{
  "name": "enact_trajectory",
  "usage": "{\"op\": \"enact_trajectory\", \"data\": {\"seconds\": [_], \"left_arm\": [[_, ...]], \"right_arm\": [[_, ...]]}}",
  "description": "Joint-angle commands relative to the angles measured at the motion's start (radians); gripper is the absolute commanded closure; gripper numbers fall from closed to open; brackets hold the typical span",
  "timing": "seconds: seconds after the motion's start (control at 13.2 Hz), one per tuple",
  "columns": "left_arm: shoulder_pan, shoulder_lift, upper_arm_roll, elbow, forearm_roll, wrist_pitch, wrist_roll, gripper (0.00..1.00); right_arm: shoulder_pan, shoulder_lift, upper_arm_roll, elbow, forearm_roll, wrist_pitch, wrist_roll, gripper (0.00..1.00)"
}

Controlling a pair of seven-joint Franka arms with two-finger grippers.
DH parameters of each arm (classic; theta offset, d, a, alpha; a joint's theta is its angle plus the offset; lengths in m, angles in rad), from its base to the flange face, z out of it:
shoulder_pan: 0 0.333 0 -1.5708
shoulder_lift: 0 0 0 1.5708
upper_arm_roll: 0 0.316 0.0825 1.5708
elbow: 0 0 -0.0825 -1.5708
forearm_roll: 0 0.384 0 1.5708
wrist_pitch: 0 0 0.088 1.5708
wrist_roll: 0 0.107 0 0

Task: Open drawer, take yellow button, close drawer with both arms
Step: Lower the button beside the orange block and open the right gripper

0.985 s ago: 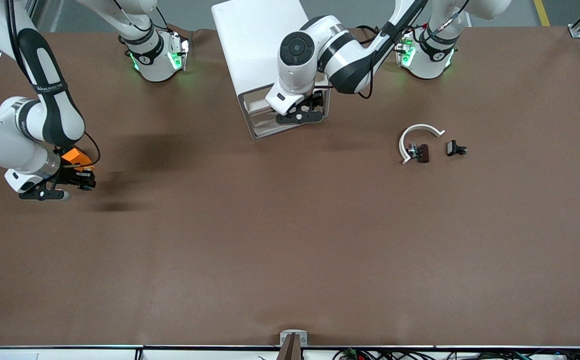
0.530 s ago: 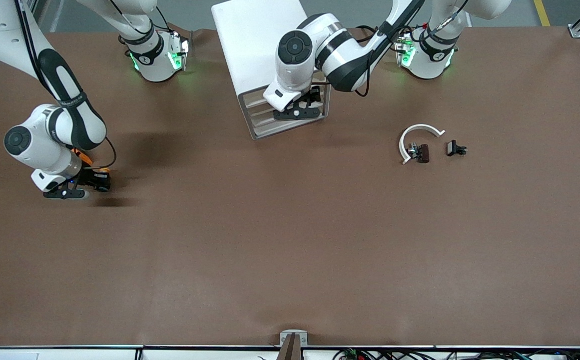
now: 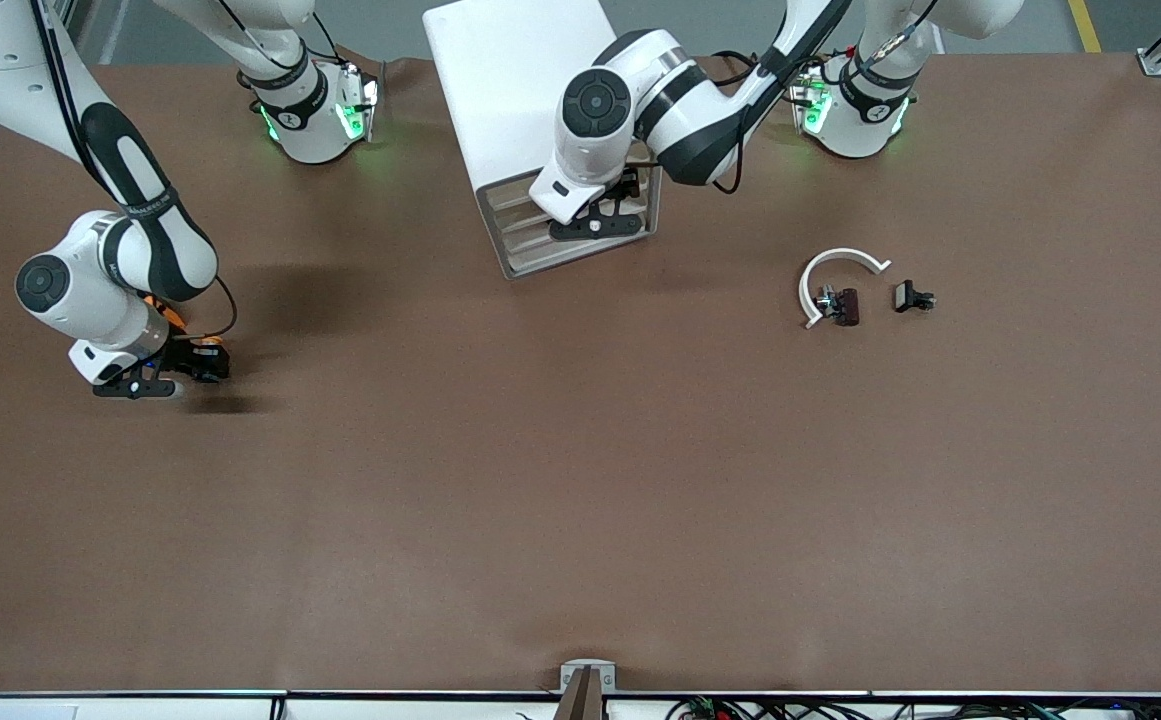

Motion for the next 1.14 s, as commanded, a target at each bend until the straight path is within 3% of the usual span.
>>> {"op": "enact_trajectory", "data": {"seconds": [0.0, 0.3, 0.45, 0.83, 1.06], "left_arm": [[0.001, 0.008, -0.024, -0.003, -0.049, 0.015, 0.032, 0.0], [0.044, 0.042, 0.005, 0.072, -0.025, -0.023, 0.008, 0.0], [0.122, 0.033, 0.002, 0.097, 0.087, -0.048, 0.011, 0.0], [0.288, 0.028, 0.005, 0.196, 0.24, -0.11, 0.02, 0.0], [0.393, 0.03, 0.004, 0.242, 0.329, -0.11, 0.028, 0.0]], "right_arm": [[-0.011, -0.031, 0.017, 0.015, -0.011, -0.024, 0.004, 0.0], [0.04, -0.107, 0.019, 0.127, -0.011, -0.301, 0.035, 0.0], [0.089, -0.155, 0.019, 0.154, -0.011, -0.375, 0.117, 0.0], [0.261, -0.357, 0.02, 0.159, -0.014, -0.599, 0.424, 0.0], [0.298, -0.402, 0.022, 0.284, -0.012, -0.807, 0.458, 0.0]]}}
